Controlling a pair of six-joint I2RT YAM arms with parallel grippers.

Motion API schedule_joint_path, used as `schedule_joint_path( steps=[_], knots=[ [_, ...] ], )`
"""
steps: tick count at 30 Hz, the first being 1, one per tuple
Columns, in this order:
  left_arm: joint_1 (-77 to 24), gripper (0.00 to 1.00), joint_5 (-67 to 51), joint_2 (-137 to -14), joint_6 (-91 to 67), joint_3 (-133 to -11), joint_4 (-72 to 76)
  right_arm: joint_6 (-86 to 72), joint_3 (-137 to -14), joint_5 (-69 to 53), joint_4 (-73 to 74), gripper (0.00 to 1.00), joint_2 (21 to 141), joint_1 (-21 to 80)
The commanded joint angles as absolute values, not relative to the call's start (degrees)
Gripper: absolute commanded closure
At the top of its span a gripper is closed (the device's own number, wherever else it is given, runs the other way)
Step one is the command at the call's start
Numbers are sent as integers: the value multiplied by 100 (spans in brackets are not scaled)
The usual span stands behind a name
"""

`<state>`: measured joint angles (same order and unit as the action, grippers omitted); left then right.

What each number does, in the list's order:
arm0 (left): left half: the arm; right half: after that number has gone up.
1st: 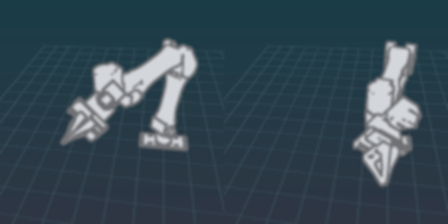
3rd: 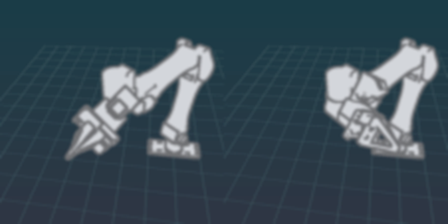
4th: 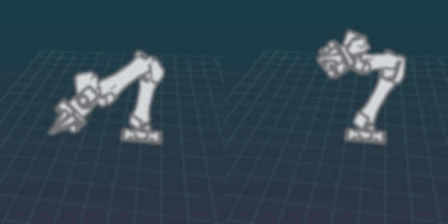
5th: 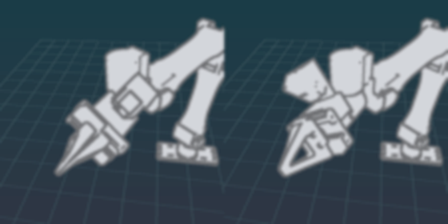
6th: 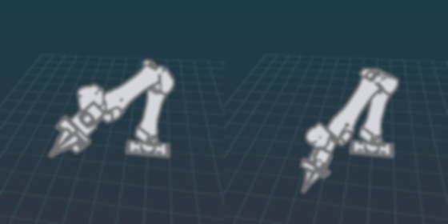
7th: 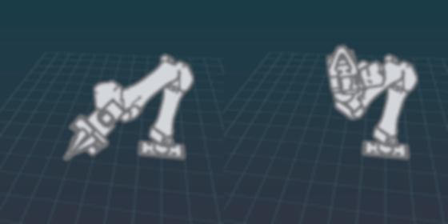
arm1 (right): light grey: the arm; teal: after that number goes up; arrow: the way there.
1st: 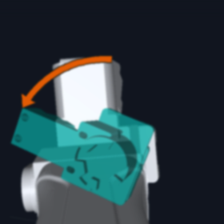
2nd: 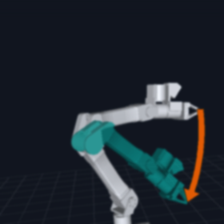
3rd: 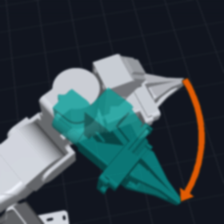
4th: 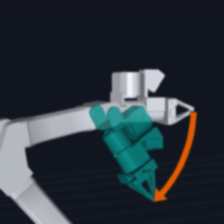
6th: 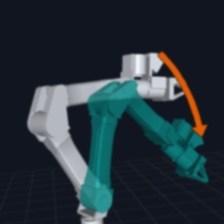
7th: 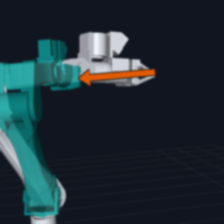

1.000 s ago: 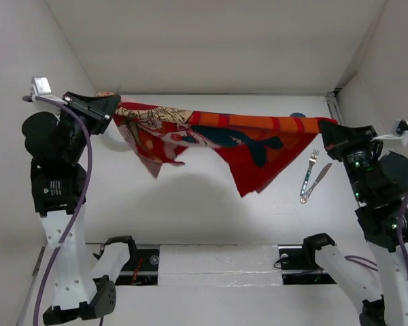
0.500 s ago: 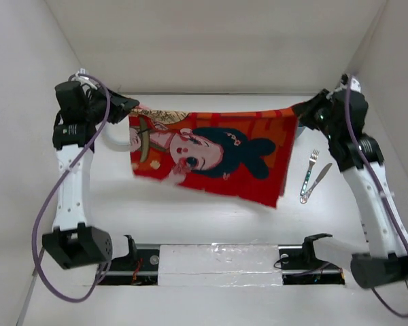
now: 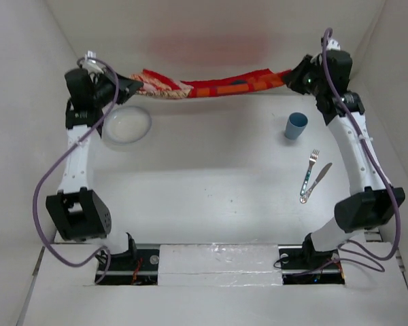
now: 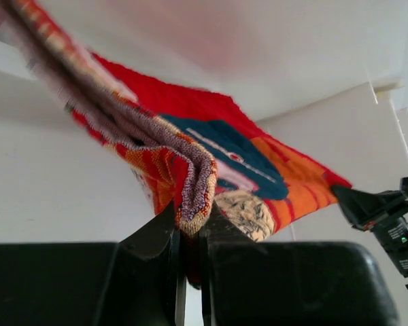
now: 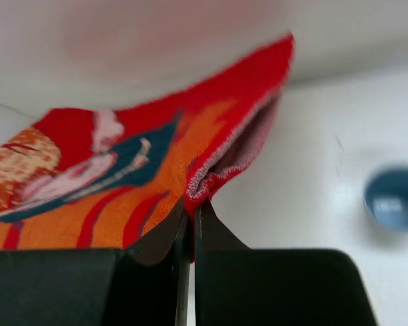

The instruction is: Set the dinner table for one person

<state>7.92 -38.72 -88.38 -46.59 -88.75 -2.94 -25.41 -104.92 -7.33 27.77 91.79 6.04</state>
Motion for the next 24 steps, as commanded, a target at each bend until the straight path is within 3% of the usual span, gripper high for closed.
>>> schedule_joint_path(
  steps=[1, 3, 5, 6, 7, 8, 9, 10, 11, 15, 17, 20, 21, 24],
  knots=[
    [756, 100, -3833, -7850, -4877, -6971, 1412, -2565, -8988, -879, 2174, 100, 8501, 545],
    [695, 100, -3736, -7456, -4948, -6130, 1836, -2698, -7959, -932, 1707, 92, 8062, 545],
    [642, 100, -3525, -7208, -4713, -5197, 1777, -2882, -6640, -879, 1337, 92, 7315, 598],
    [546, 98, -3420, -7077, -4615, -4959, 1610, -2935, -6253, -879, 1258, 92, 7025, 598],
    [484, 87, -3306, -6753, -4536, -4566, 1339, -2936, -5596, -879, 1257, 90, 6396, 659],
    [483, 66, -3078, -6541, -4535, -4388, 962, -2936, -5329, -949, 1318, 63, 6042, 746],
    [431, 60, -2885, -6304, -4483, -4255, -191, -2936, -5170, -1149, 1588, 39, 5655, 747],
    [431, 51, -2700, -5962, -4352, -4097, -576, -2936, -4994, -1151, 1730, 23, 5208, 973],
    [431, 1, -2246, -5089, -4272, -3756, -841, -3040, -4566, -1151, 1731, 1, 4229, 1071],
    [431, 1, -461, -3018, -4210, -3980, -2319, -3164, -4368, -686, 2196, 1, 2857, 1213],
    [431, 1, -788, -2664, -4332, -4034, -1964, -3164, -4456, -686, 2093, 1, 3204, 1265],
    [431, 1, -1737, -3354, -4526, -4034, -1016, -3077, -4596, -817, 1794, 1, 4197, 1335],
    [431, 1, -2367, -4123, -4526, -4034, -776, -3007, -4849, -748, 1732, 1, 5036, 1423],
    [431, 1, -2821, -5618, -4527, -4402, -353, -2865, -5456, -20, 1802, 1, 6611, 1721]
  ],
)
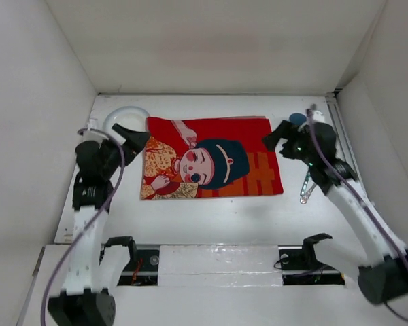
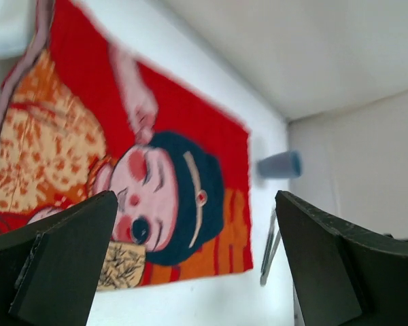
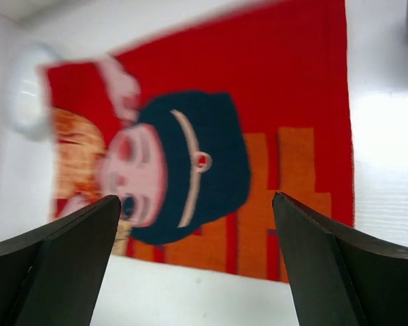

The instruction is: Set the dinner table for one person

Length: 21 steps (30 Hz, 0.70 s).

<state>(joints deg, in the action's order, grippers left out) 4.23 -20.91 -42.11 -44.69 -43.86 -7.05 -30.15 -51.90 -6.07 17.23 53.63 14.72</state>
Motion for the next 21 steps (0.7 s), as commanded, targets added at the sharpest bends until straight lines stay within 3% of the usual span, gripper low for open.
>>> schedule_joint_path(
  steps=[1, 11, 16, 21],
  knots=[
    [431, 1, -2821, -5921, -4526, -4708, -352, -2796, -5902, 148, 1863, 1, 6992, 1792],
    [-938, 1, -1908, -9268, -4403, -6555, -869, -2794, -9146, 913, 3207, 1, 11175, 1907],
    [-1204, 1, -977, -9974, -4535, -6706, -1282, -2734, -9632, 810, 3752, 1, 12075, 1986],
    [-1388, 1, -773, -10608, -4597, -6785, -1538, -2733, -9642, 659, 4016, 3, 12515, 1872]
  ],
)
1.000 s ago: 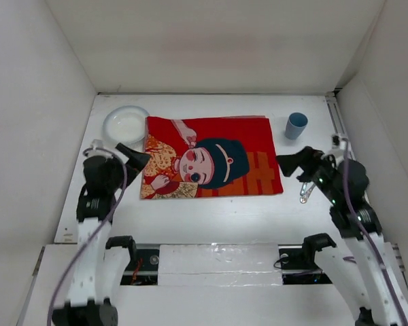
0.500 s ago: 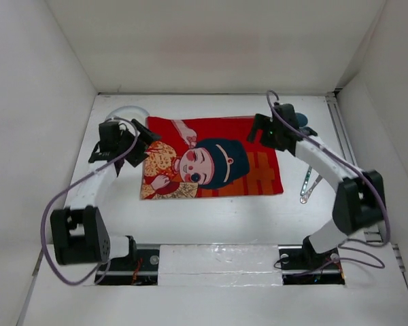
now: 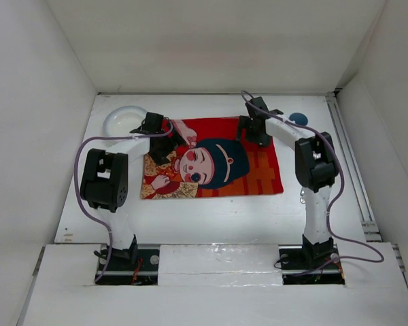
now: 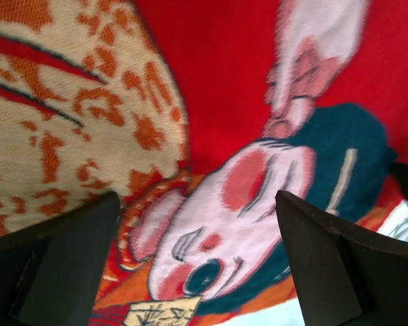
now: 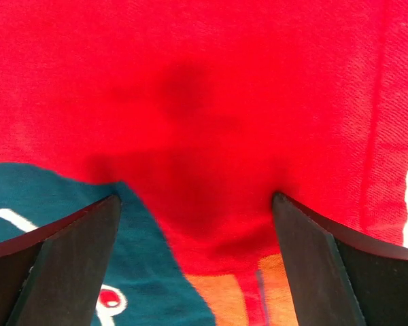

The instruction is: Set the dinner table for one person

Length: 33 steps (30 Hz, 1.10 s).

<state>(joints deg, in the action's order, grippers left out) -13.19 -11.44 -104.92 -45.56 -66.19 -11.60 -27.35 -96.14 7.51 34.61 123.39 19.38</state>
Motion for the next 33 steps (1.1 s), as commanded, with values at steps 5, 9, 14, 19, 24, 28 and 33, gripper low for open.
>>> schedule_joint_path(
  steps=[5, 9, 14, 19, 24, 28, 33],
  knots=[
    [-1784, 1, -642, -11056, -4597, -6908, -1538, -2707, -9045, 273, 3798, 0, 12244, 1758],
    [-2091, 1, -589, -11197, -4597, -6812, -1451, -2970, -8518, 411, 3744, 0, 11761, 1758],
    [-2408, 1, -642, -11197, -4772, -6267, -950, -3243, -7788, 906, 3446, 0, 11005, 1873],
    [-2636, 1, -563, -10925, -5150, -5557, -668, -2779, -8374, 633, 3706, 0, 11574, 1749],
    [-2689, 1, -115, -10267, -5712, -4765, -536, -2479, -9429, 835, 4244, 0, 12216, 1802],
    [-2418, 1, 123, -9940, -5932, -4509, -606, -2356, -10176, 835, 4658, 0, 12655, 1740],
    [-2206, 1, 158, -10019, -5880, -4613, -764, -2355, -10924, 958, 5045, 0, 13051, 1627]
  ],
)
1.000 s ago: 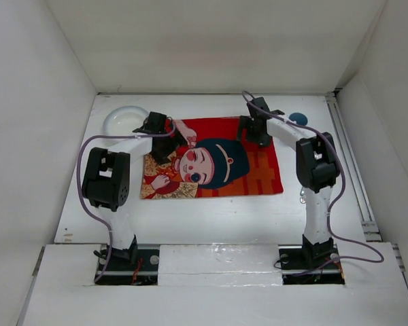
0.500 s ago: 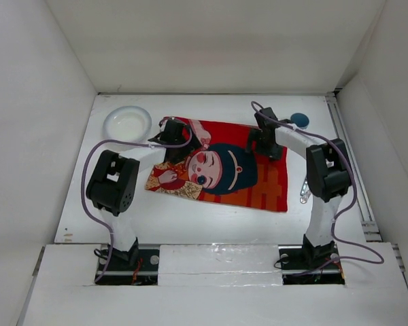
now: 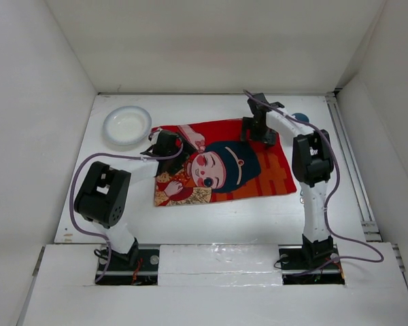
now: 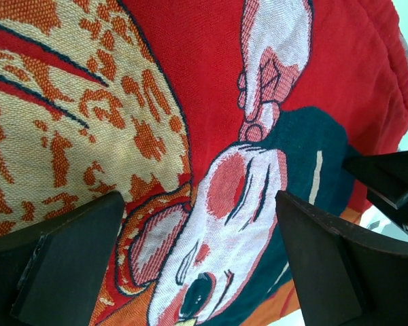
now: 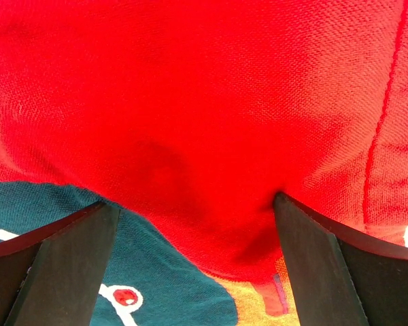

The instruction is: Set the dinner table for one person

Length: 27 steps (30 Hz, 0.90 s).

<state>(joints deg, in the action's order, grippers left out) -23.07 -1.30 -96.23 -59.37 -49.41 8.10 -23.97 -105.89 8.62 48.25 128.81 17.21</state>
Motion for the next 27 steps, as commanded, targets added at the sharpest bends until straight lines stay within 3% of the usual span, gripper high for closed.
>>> schedule_joint_path(
  steps=[1, 14, 27],
  knots=[
    [-2206, 1, 158, -10072, -5828, -4745, -765, -2355, -10977, 958, 5115, 0, 13052, 1626],
    [-2013, 1, 35, -10521, -5415, -6029, -1389, -2663, -8983, 677, 3938, 0, 11927, 1573],
    [-2013, 1, 202, -10152, -5476, -6248, -1801, -2602, -9554, 729, 4210, 0, 11954, 1573]
  ],
)
